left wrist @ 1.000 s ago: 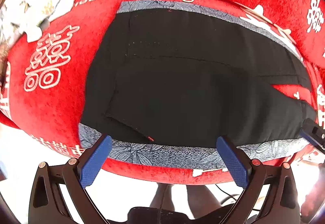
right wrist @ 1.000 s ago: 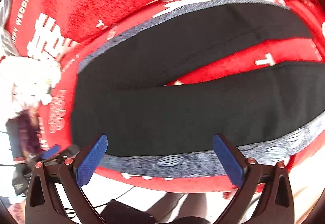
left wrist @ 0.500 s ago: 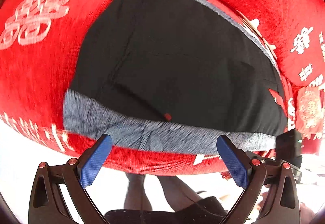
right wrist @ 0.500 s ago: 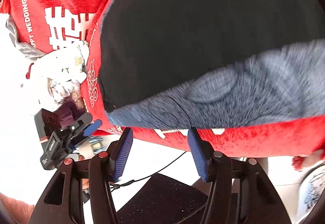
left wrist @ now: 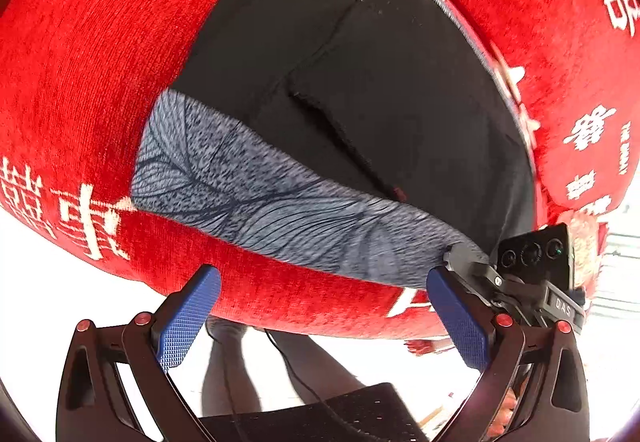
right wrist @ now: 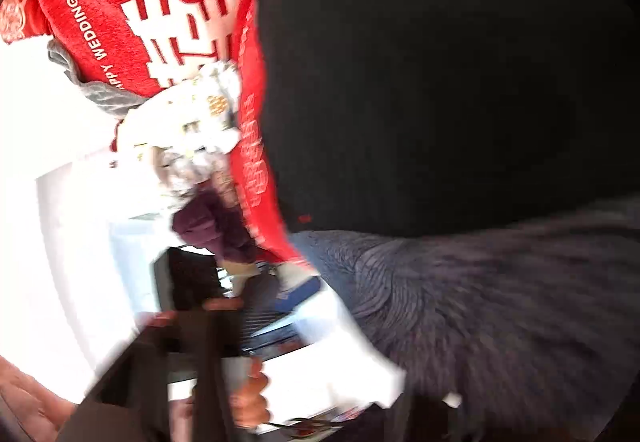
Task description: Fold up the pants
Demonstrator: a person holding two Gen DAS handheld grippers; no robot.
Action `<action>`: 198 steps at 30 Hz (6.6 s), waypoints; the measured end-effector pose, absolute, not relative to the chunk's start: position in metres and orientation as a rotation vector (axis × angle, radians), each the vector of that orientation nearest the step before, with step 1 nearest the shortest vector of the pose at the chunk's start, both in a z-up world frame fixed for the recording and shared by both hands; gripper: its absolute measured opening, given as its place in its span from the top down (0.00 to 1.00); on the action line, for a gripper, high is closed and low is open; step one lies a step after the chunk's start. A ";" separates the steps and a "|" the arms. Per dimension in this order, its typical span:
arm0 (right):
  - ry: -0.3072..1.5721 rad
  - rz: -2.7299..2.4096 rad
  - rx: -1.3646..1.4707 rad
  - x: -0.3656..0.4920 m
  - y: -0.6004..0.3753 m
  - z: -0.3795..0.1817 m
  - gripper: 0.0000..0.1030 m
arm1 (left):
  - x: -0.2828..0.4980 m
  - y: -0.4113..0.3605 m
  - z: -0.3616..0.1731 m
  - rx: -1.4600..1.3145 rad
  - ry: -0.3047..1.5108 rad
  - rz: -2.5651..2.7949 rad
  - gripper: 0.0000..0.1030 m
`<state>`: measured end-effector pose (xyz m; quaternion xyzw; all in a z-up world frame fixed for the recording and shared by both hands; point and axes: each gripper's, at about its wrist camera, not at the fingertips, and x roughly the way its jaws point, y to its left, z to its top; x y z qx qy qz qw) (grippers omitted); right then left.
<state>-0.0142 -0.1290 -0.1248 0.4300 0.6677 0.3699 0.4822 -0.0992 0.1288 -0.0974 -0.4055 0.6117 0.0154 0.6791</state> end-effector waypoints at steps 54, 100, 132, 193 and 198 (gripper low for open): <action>1.604 0.651 0.550 0.300 -0.207 -0.113 0.85 | 0.190 0.189 -0.096 -0.643 1.183 0.403 0.27; 1.173 0.298 1.061 0.144 -0.611 -0.020 0.85 | 0.272 -0.314 -0.031 -0.306 1.405 -0.684 0.27; 1.467 -0.155 0.813 0.265 -0.681 -0.099 0.84 | 0.313 -0.258 -0.085 -0.151 1.396 -0.120 0.27; 1.376 -0.018 0.581 0.249 -0.629 -0.043 0.61 | 0.203 -0.073 -0.092 -0.126 1.470 0.243 0.14; 1.395 0.346 0.334 0.265 -0.505 -0.032 0.61 | 0.189 -0.098 -0.105 -0.064 1.500 0.212 0.14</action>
